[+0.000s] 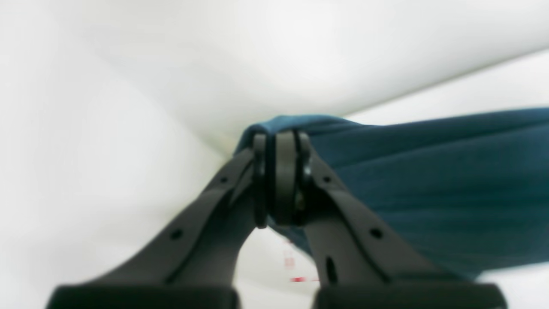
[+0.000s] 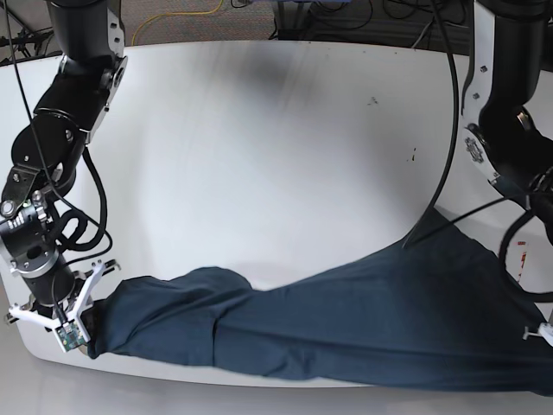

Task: Fold the T-shirt properly
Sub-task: 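Lift and swing the shirt with both grippers, stretching it apart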

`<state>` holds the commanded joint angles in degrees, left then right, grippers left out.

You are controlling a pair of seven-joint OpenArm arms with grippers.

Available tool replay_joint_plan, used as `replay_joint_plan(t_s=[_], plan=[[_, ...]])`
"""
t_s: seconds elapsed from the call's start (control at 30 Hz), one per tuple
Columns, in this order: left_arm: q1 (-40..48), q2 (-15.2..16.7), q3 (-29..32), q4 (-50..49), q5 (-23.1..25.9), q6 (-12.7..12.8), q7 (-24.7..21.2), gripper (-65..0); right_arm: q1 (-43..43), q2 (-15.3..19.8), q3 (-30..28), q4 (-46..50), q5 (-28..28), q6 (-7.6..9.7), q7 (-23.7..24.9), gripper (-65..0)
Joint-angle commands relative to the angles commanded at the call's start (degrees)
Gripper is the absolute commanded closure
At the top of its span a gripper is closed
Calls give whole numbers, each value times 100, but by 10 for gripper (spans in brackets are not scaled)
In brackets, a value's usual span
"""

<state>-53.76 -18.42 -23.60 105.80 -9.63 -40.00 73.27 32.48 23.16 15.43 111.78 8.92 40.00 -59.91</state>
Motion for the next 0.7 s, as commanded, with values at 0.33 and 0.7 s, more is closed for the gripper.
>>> replay_joint_plan(t_s=[0.33, 0.7], plan=[[-237, 0, 0, -62, 9, 0, 26, 0, 721, 158, -158, -44, 0, 0, 0, 0], [35, 9, -9, -53, 9, 0, 9, 0, 484, 158, -114, -35, -9, 0, 0, 0]])
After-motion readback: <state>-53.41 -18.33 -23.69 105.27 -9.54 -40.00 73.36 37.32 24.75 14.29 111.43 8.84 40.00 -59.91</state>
